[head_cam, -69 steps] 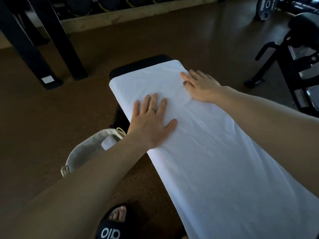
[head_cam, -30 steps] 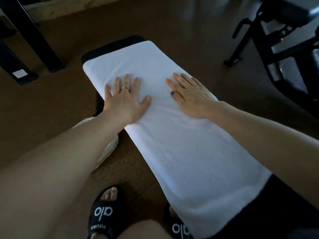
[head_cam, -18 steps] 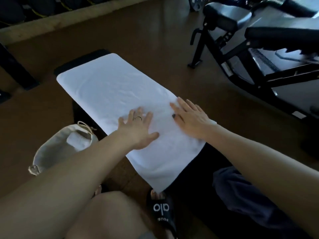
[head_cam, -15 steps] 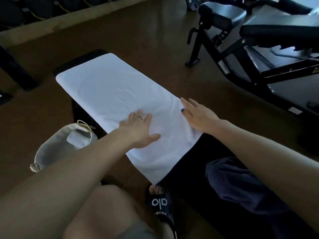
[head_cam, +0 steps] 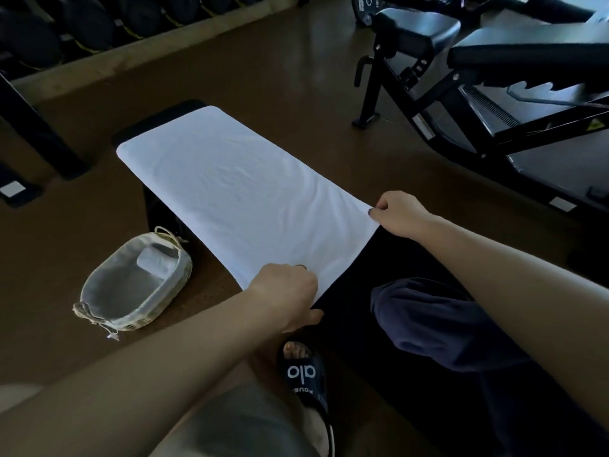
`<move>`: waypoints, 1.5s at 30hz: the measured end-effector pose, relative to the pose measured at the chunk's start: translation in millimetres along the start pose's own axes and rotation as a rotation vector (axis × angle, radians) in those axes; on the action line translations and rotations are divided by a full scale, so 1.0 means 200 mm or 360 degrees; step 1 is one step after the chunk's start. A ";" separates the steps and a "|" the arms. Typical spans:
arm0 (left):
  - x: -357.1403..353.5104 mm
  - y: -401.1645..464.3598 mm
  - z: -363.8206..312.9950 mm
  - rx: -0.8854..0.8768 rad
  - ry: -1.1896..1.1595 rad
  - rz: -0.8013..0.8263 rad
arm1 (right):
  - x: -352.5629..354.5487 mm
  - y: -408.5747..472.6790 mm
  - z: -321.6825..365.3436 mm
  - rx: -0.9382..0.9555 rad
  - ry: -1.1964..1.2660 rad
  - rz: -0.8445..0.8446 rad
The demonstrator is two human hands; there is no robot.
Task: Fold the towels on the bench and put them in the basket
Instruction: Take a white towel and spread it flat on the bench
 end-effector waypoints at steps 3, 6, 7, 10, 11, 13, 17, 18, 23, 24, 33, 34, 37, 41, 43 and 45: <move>0.01 -0.03 -0.02 -0.0007 0.0054 -0.0033 | 0.00 0.00 0.00 -0.0023 0.0258 0.0004; 0.01 -0.06 -0.05 0.0003 0.0152 -0.0070 | 0.01 0.01 -0.01 -0.0059 0.0484 0.0003; 0.02 -0.06 -0.06 -0.0006 0.0163 -0.0102 | 0.01 0.01 -0.02 -0.0071 0.0544 -0.0005; 0.01 -0.07 -0.06 -0.0022 0.0136 -0.0136 | 0.02 0.02 -0.05 -0.0117 0.0688 -0.0018; 0.01 -0.07 -0.06 -0.0015 0.0153 -0.0116 | 0.02 0.02 -0.06 -0.0127 0.0703 -0.0014; -0.01 -0.09 -0.05 0.0011 0.0279 -0.0046 | 0.03 0.02 -0.07 -0.0152 0.0668 -0.0008; -0.04 -0.11 -0.04 0.0070 0.0386 0.0022 | 0.03 0.02 -0.09 -0.0176 0.0545 -0.0050; -0.05 -0.10 -0.04 0.0075 0.0368 -0.0016 | 0.04 0.03 -0.09 -0.0163 0.0509 -0.0074; -0.05 -0.12 -0.06 0.0092 0.0298 -0.0153 | 0.03 0.03 -0.09 -0.0100 0.0383 -0.0143; -0.04 -0.13 -0.07 0.0078 0.0288 -0.0154 | 0.03 0.03 -0.09 -0.0087 0.0367 -0.0154; -0.08 -0.10 -0.15 -0.0118 0.0190 -0.0184 | -0.02 0.04 -0.16 -0.0015 -0.0112 -0.0240; -0.09 -0.10 -0.15 -0.0142 0.0188 -0.0174 | -0.03 0.04 -0.16 -0.0011 -0.0192 -0.0242; -0.10 -0.12 -0.13 -0.0206 0.0139 -0.0203 | -0.04 0.03 -0.15 -0.0059 -0.0400 -0.0223; -0.05 -0.11 -0.08 -0.0249 0.0247 -0.0219 | -0.03 0.01 -0.07 -0.0018 -0.0746 -0.0392; 0.00 -0.08 -0.04 -0.0188 0.0276 -0.0454 | -0.06 -0.01 0.03 0.0273 -0.0724 -0.0510; 0.02 -0.03 -0.02 -0.0096 0.0208 -0.0643 | -0.14 -0.02 0.13 0.0555 -0.0645 -0.0379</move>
Point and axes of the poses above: each hand's wrist, its own y-axis towards the middle knuckle, its own x-axis out of the back of the hand, z = x × y, the point moved 4 cm from there along y, towards the middle knuckle, and after that the axes turned 13 degrees about z, right-handed, at the moved point
